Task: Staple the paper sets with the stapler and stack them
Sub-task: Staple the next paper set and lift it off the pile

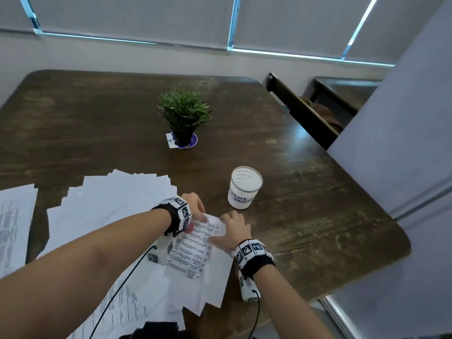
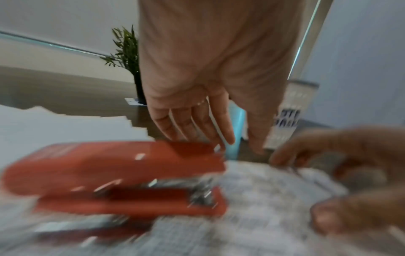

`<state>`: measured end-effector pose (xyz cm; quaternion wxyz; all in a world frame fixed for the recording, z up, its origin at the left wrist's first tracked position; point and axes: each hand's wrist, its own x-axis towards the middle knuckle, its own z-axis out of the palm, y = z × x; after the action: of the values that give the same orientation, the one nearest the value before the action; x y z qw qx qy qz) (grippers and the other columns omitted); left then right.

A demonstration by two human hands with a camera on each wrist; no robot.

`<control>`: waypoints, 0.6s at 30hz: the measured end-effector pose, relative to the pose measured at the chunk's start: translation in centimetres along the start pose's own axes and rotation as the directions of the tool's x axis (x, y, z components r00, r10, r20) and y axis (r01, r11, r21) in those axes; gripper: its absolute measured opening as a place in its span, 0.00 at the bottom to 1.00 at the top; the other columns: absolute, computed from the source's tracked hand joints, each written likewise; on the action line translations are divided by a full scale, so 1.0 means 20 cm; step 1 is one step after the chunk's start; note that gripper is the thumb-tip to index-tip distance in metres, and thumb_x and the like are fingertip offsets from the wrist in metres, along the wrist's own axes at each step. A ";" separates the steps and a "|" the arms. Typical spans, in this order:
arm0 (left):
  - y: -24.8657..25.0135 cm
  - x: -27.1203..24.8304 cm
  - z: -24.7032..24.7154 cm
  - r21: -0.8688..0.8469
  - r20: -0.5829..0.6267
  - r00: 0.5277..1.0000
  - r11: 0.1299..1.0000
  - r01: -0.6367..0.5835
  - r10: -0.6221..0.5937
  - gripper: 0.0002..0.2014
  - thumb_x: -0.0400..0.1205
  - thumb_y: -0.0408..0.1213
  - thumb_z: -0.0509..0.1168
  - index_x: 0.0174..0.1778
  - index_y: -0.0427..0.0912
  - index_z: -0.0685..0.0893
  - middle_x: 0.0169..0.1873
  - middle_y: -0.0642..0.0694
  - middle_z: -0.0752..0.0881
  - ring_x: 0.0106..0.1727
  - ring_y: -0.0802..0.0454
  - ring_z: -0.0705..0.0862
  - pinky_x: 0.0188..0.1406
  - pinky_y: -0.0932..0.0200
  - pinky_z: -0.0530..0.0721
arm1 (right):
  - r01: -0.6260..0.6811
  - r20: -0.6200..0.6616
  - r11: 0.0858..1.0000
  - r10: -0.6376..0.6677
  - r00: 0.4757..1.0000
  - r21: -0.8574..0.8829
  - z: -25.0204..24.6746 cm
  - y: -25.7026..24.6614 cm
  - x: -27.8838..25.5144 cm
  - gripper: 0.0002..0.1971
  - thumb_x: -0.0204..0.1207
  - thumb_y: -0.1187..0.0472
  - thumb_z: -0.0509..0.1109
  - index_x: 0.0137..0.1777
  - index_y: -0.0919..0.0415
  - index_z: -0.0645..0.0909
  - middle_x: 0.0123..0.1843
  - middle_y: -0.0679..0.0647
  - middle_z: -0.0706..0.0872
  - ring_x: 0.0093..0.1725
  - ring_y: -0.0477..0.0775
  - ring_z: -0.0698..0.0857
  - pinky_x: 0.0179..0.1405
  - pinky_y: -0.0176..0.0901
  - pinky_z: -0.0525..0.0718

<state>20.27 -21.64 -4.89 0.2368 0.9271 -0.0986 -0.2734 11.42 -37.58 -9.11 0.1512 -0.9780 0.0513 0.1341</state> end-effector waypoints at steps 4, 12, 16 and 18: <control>-0.16 -0.11 0.02 0.156 0.130 0.991 0.986 -0.063 0.043 0.22 0.63 0.40 0.84 0.53 0.47 0.89 0.41 0.55 0.86 0.42 0.57 0.85 0.36 0.69 0.80 | -0.053 0.097 0.997 0.058 0.994 -0.054 -0.02 -0.06 0.07 0.53 0.55 0.34 0.82 0.78 0.52 0.65 0.77 0.52 0.64 0.78 0.57 0.62 0.74 0.66 0.68; -0.34 -0.11 -0.07 0.144 -0.127 0.992 0.989 0.026 -0.007 0.12 0.70 0.33 0.78 0.31 0.50 0.82 0.40 0.54 0.85 0.49 0.54 0.84 0.52 0.59 0.84 | -0.060 0.162 0.987 0.084 0.983 -0.147 -0.04 -0.16 0.11 0.44 0.57 0.40 0.84 0.71 0.54 0.71 0.71 0.53 0.74 0.74 0.58 0.69 0.73 0.65 0.69; -0.38 -0.13 -0.07 0.120 -0.164 0.986 0.992 0.044 -0.024 0.10 0.70 0.35 0.78 0.33 0.48 0.82 0.40 0.54 0.84 0.46 0.54 0.82 0.49 0.61 0.82 | -0.096 0.185 0.990 0.115 0.976 -0.107 -0.04 -0.20 0.10 0.42 0.58 0.46 0.86 0.70 0.60 0.73 0.73 0.58 0.65 0.74 0.62 0.67 0.72 0.59 0.75; -0.41 -0.13 -0.06 0.083 -0.186 0.982 0.996 0.044 -0.028 0.16 0.69 0.34 0.78 0.27 0.49 0.75 0.43 0.50 0.88 0.49 0.51 0.85 0.50 0.56 0.85 | -0.147 0.216 0.989 0.147 0.965 -0.018 -0.04 -0.21 0.09 0.44 0.57 0.52 0.88 0.71 0.62 0.70 0.72 0.59 0.66 0.71 0.62 0.74 0.68 0.55 0.80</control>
<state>19.13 -13.26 -6.81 0.1993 0.9595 -0.0710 -0.1862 13.99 -33.99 -7.67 0.1448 -0.9512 0.1066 0.2509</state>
